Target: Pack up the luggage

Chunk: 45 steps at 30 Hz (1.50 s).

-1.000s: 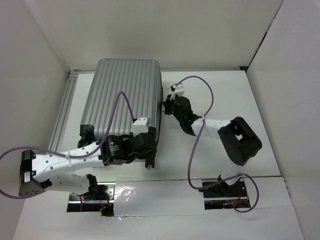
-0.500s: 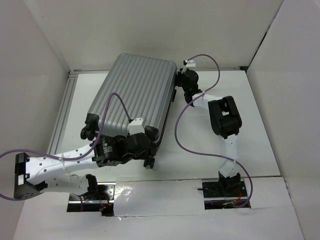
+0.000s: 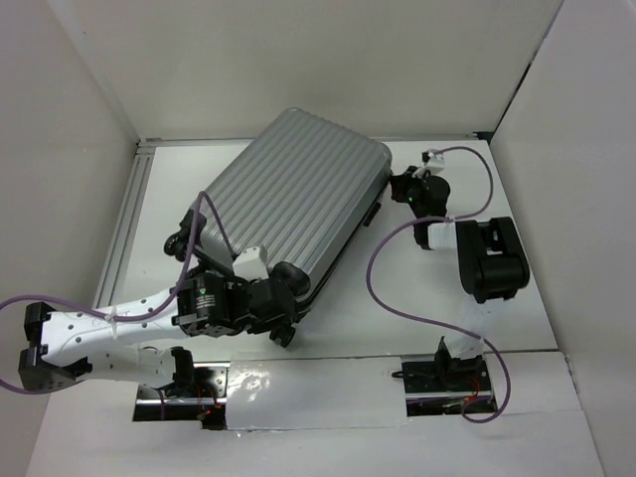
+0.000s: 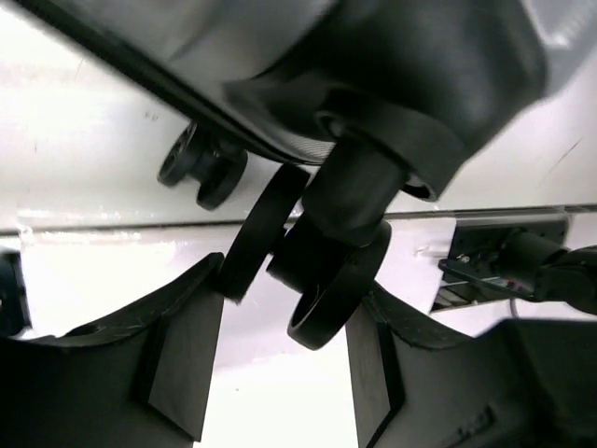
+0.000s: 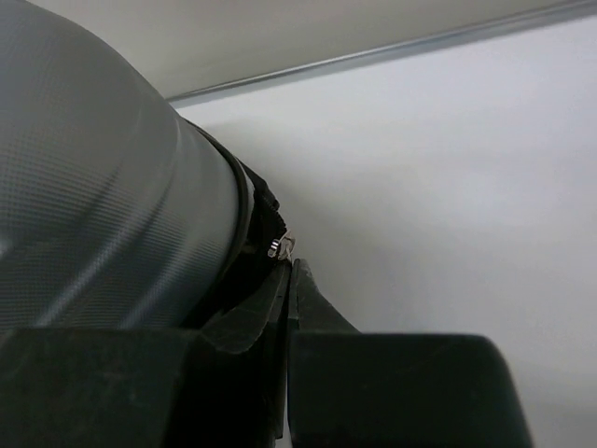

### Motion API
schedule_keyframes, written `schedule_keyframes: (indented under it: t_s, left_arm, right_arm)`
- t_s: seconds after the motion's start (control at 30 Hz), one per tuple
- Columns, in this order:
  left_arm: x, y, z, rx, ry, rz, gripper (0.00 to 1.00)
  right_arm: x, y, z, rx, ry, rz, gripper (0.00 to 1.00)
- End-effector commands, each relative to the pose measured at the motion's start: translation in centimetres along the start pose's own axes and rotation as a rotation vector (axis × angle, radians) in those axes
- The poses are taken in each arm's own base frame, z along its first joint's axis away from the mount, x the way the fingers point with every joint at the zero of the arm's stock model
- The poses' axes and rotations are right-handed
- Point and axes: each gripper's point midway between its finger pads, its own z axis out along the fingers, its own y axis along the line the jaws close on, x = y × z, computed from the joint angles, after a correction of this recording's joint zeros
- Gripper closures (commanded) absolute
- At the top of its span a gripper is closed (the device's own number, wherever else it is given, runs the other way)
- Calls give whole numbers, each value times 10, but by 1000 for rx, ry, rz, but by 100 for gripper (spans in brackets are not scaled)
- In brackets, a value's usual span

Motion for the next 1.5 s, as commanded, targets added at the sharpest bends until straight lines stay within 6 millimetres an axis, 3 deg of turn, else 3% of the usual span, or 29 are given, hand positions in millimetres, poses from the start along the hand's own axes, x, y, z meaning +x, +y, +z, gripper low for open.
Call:
schedule_keyframes:
  t_s: [0.0,0.03,0.07,0.1,0.13,0.17,0.2,0.27,0.3,0.37,0.4,0.5,0.53,0.57,0.6,0.67,0.8,0.87,0.93,1.0,1.03,1.13,1.23,1.3,1.47]
  left_arm:
    - [-13,78,-6,-293,-83,-219,78]
    - [-21,82,-4,-304,-114,-267,66]
    - [-29,84,-2,-311,-145,-301,41]
    - [-42,86,-2,-306,-204,-341,37]
    - [-54,84,-4,-299,-243,-365,35]
    - [-68,87,-3,-316,-290,-399,35]
    - [-82,82,-7,-303,-330,-420,34]
    - [-107,84,-11,-337,-403,-369,34]
    - [-123,93,-13,-375,-437,-396,33]
    - [-145,101,-20,-415,-485,-400,32]
    - [-157,117,-22,-465,-515,-446,32]
    - [-186,134,-23,-507,-581,-489,32]
    - [-195,142,-16,-525,-566,-443,32]
    - [-201,135,-14,-491,-586,-461,32]
    - [-214,148,-14,-515,-616,-492,30]
    - [-227,156,-10,-522,-601,-481,29]
    - [-274,171,-9,-473,-663,-511,29]
    - [-280,171,0,-445,-604,-501,26]
    - [-286,180,-6,-446,-594,-545,24]
    - [-284,182,-14,-448,-579,-573,9]
    - [-285,185,-21,-445,-588,-600,1]
    - [-283,182,-44,-391,-624,-654,1]
    - [-278,175,-48,-314,-611,-678,1]
    - [-276,168,-45,-263,-589,-689,1]
    - [-253,171,-20,-272,-500,-751,1]
  right_arm:
    - [-95,-43,-45,226,-306,14,100]
    - [-75,-43,-58,248,-262,18,100]
    - [-79,-36,-70,253,-253,19,100]
    - [-75,-28,-78,261,-253,33,100]
    - [-56,-28,-92,279,-217,48,100]
    - [-67,-17,-105,266,-248,49,100]
    - [-56,-7,-112,267,-222,48,100]
    - [-47,-15,-130,331,-213,65,100]
    - [-51,-6,-139,314,-217,85,100]
    - [-41,1,-152,308,-194,107,100]
    - [-42,14,-160,280,-179,115,100]
    - [-15,29,-177,234,-97,123,100]
    - [8,52,-192,164,-13,148,100]
    - [16,49,-194,172,4,144,100]
    - [14,57,-203,140,-3,154,100]
    - [48,68,-221,118,103,148,100]
    - [61,85,-243,73,145,144,100]
    - [65,95,-246,44,156,134,100]
    - [73,97,-245,50,175,114,100]
    - [71,110,-242,19,172,80,100]
    - [79,108,-241,34,191,52,100]
    - [78,116,-239,31,176,26,100]
    - [74,118,-238,39,149,29,100]
    - [75,121,-239,32,152,39,100]
    - [71,116,-241,46,131,35,100]
